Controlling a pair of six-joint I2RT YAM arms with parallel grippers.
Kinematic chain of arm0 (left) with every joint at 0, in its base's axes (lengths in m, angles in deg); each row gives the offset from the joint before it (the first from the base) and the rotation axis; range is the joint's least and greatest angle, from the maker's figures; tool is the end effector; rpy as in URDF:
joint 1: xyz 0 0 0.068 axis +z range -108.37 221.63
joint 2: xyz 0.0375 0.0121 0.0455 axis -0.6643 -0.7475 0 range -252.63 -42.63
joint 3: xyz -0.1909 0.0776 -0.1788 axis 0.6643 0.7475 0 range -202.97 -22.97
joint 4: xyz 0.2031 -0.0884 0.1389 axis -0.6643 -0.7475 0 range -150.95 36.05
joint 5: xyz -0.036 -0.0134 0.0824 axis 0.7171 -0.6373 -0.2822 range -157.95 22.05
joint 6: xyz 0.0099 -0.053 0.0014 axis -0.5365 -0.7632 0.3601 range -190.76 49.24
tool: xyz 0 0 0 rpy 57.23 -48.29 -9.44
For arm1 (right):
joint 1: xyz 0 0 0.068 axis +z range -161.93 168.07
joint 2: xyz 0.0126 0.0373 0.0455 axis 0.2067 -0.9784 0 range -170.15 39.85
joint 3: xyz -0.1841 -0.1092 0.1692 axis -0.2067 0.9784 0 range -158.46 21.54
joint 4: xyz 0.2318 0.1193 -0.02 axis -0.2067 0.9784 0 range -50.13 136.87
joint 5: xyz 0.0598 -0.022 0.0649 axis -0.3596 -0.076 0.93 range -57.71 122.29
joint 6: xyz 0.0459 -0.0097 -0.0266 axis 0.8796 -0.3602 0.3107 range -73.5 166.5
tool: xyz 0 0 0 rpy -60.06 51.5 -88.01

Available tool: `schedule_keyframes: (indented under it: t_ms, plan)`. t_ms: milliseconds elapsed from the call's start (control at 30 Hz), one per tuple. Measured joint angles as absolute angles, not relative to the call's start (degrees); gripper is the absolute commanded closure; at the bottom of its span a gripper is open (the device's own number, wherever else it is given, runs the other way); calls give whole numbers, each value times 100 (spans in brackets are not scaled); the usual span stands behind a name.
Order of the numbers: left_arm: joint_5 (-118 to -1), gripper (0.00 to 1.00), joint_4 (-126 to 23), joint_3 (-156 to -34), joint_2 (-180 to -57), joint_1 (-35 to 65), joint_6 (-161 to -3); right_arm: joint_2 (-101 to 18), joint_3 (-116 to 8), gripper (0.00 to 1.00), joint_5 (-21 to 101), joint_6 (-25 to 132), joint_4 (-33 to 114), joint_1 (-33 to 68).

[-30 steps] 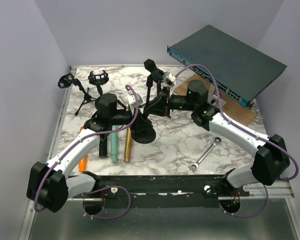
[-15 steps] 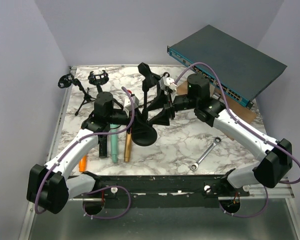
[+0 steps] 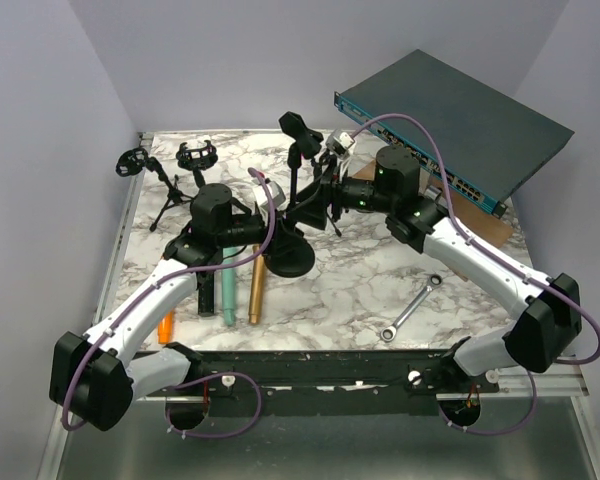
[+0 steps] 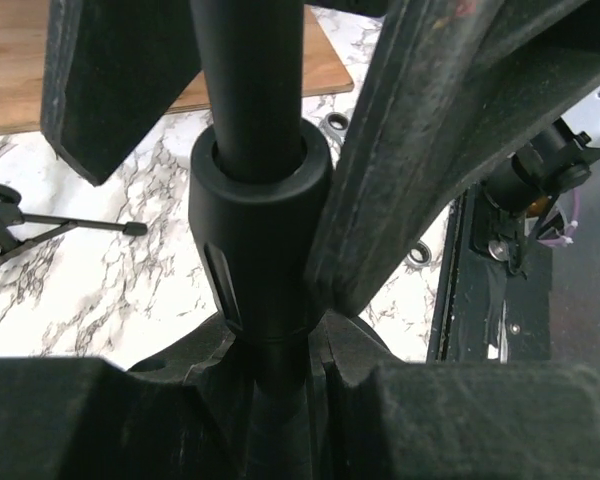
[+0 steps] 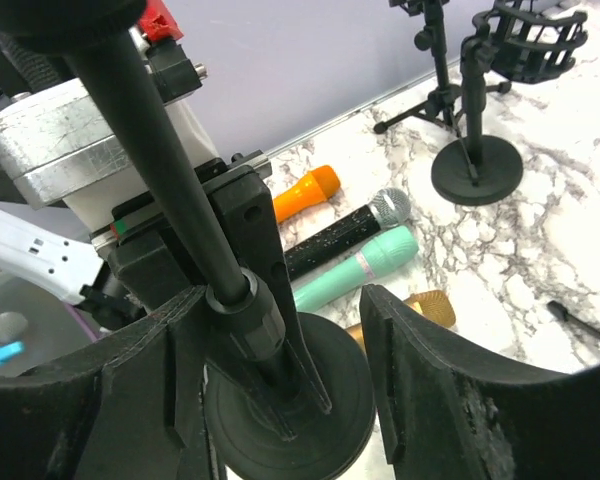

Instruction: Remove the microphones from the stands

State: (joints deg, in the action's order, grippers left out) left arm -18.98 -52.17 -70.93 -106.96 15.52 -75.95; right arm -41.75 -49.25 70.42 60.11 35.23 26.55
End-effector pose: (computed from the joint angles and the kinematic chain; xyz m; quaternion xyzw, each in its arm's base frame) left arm 0.2143 -0.1349 0.3155 0.3800 0.6621 -0.4659 0.4475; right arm 0.2484 0.2256 0.3768 -0.3645 0.6398 0.4956 0.4606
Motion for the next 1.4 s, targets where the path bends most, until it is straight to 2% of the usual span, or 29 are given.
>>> schedule_keyframes:
  t_ms: [133, 167, 267, 333, 533, 600, 667, 767, 833, 900, 1000, 1233, 1400]
  plan:
    - [-2241, 100, -5354, -7111, -10672, 1456, -7589, -4296, -4925, 47, 6963, 6260, 3398, 2653]
    - [-2313, 100, -5383, -7117, -10672, 1449, -7584, -4320, -4922, 54, 6957, 6308, 3365, 2653]
    - [-2523, 100, -5444, -7131, -10679, 1438, -7569, -4381, -4901, 83, 7040, 6459, 3204, 2668]
    - [-2587, 100, -5488, -7131, -10692, 1438, -7569, -4390, -4831, 97, 7062, 6470, 3062, 2683]
    - [-2252, 100, -5621, -7102, -10692, 1491, -7562, -4313, -4523, 99, 7422, 6024, 2716, 2657]
    - [-1797, 100, -5606, -7082, -10692, 1554, -7420, -4182, -4498, 99, 7787, 5563, 2808, 2657]
    - [-1151, 100, -5658, -7087, -10690, 1572, -7101, -4038, -4525, 89, 8142, 5010, 3086, 2675]
    - [-510, 100, -5774, -7135, -10692, 1532, -6734, -3920, -4780, 54, 8673, 4122, 3816, 2738]
    - [-189, 100, -5809, -7172, -10692, 1528, -6592, -3920, -4997, 35, 8948, 3569, 4286, 2786]
    - [34, 100, -5940, -7183, -10640, 1611, -6644, -3880, -5021, 28, 9068, 3379, 4616, 2710]
    - [-34, 100, -5947, -7183, -10583, 1679, -6771, -3872, -4940, 23, 9033, 3628, 4519, 2627]
    - [-980, 100, -6001, -7312, -10548, 1635, -7136, -3907, -4756, 23, 8334, 4933, 3803, 2611]
    - [-1804, 100, -6014, -7412, -10570, 1467, -7243, -4121, -4791, 34, 7757, 5609, 3483, 2611]
